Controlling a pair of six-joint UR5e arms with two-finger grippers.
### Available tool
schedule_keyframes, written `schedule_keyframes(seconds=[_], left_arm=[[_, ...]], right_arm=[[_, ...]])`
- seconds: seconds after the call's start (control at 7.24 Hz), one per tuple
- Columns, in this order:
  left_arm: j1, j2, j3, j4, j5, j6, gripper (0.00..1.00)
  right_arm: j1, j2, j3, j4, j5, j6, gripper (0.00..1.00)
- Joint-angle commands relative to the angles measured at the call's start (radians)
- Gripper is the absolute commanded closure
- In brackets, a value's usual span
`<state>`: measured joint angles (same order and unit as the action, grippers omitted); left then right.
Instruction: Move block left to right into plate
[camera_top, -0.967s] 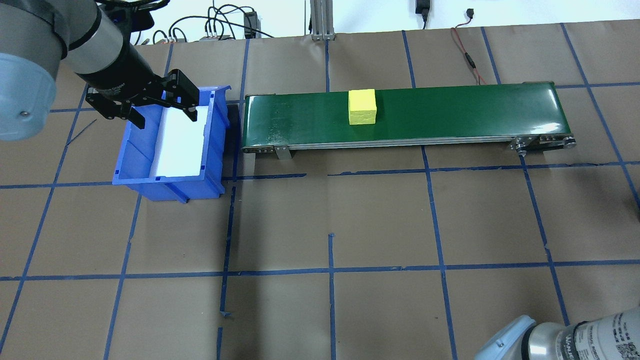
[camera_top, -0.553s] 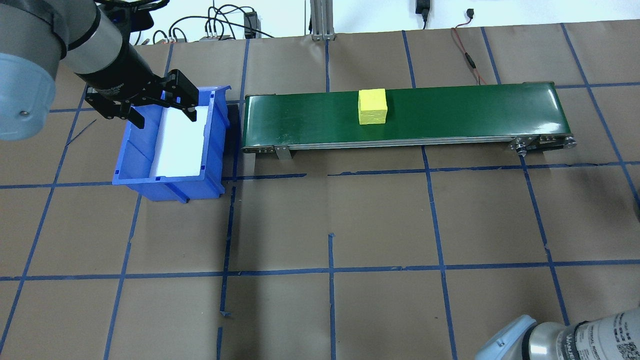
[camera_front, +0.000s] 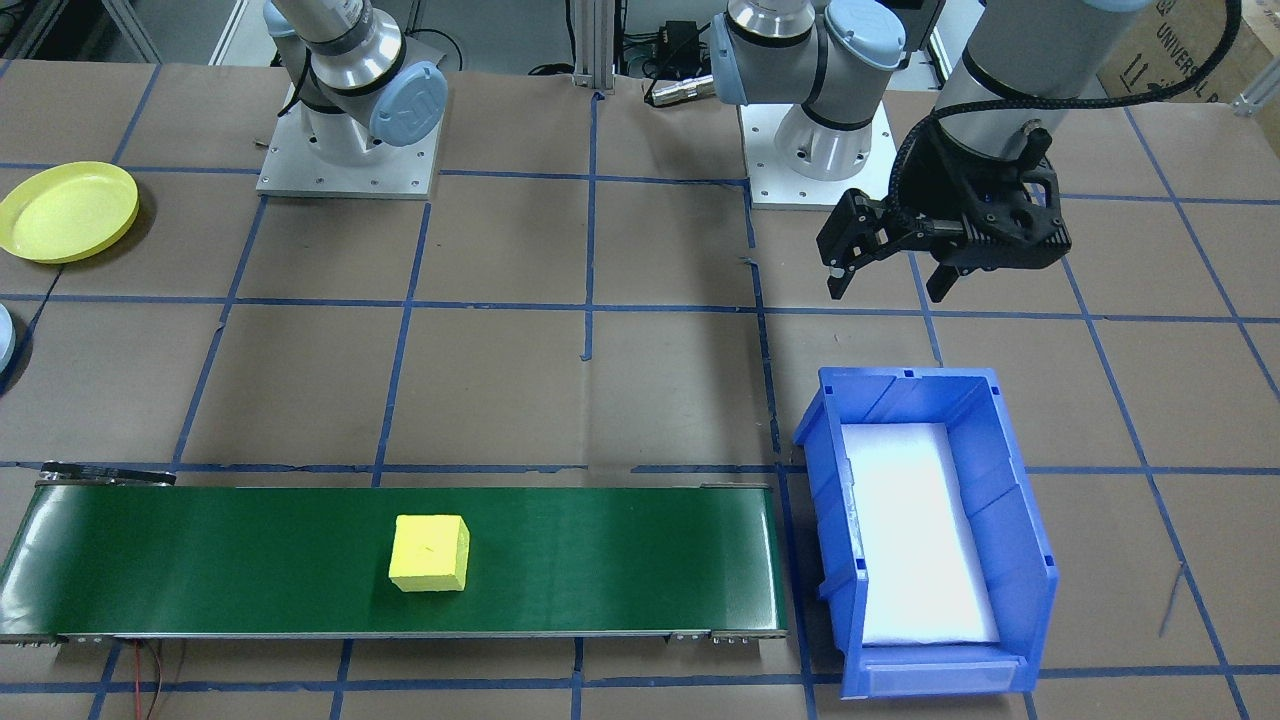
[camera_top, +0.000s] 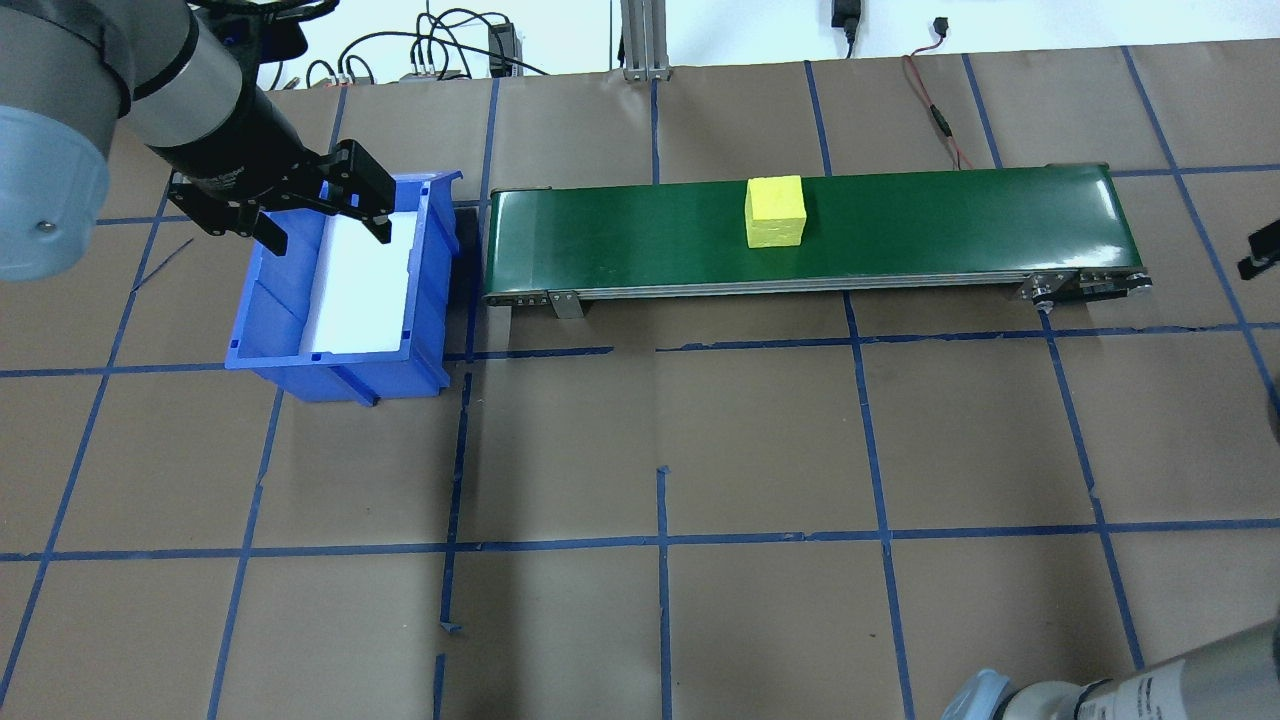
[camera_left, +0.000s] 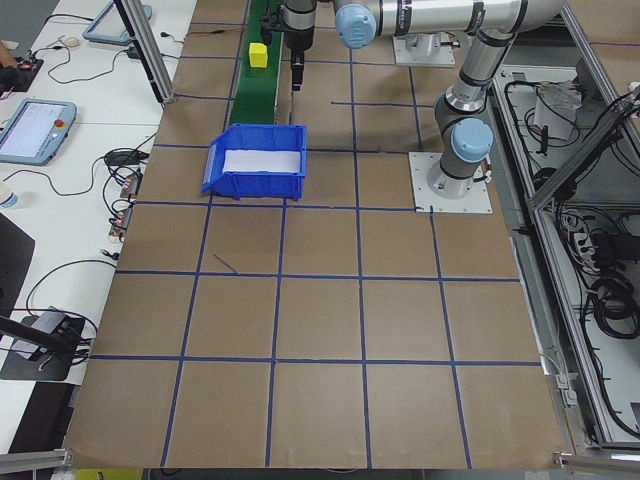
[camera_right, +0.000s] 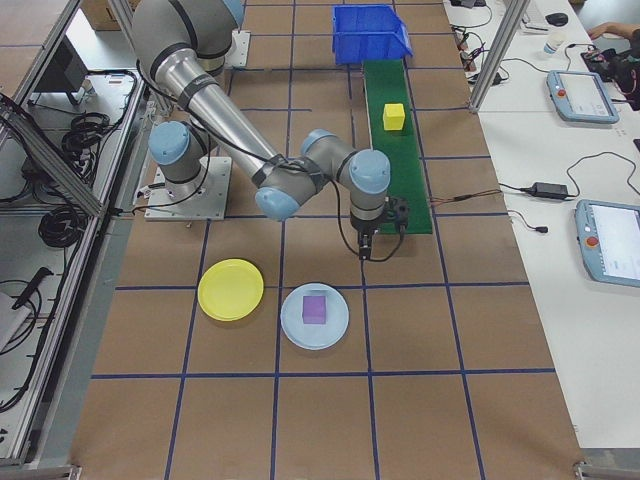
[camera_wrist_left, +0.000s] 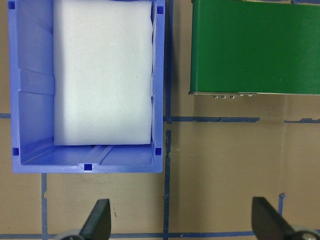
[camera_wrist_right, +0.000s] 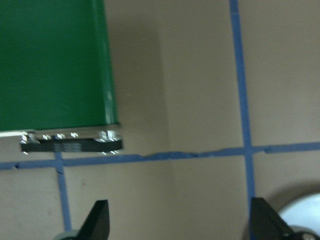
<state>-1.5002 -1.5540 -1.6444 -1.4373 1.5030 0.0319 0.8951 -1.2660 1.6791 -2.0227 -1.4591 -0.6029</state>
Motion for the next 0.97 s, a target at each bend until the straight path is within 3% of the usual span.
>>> schedule_keyframes(seconds=[0.0, 0.28, 0.41, 0.55, 0.83], left_arm=[[0.000, 0.000, 0.000, 0.000, -0.001, 0.000, 0.00], [0.000, 0.000, 0.000, 0.000, -0.001, 0.000, 0.00], [-0.002, 0.000, 0.000, 0.000, -0.001, 0.000, 0.00], [-0.002, 0.000, 0.000, 0.000, -0.001, 0.000, 0.00], [-0.002, 0.000, 0.000, 0.000, -0.001, 0.000, 0.00]], right_arm=[[0.193, 0.007, -0.006, -0.011, 0.066, 0.165, 0.00], [0.293, 0.013, -0.010, -0.071, 0.104, 0.279, 0.00], [0.338, 0.025, -0.021, -0.074, 0.190, 0.386, 0.00], [0.399, 0.061, -0.044, -0.080, 0.197, 0.456, 0.00], [0.523, 0.108, -0.053, -0.196, 0.210, 0.590, 0.00]])
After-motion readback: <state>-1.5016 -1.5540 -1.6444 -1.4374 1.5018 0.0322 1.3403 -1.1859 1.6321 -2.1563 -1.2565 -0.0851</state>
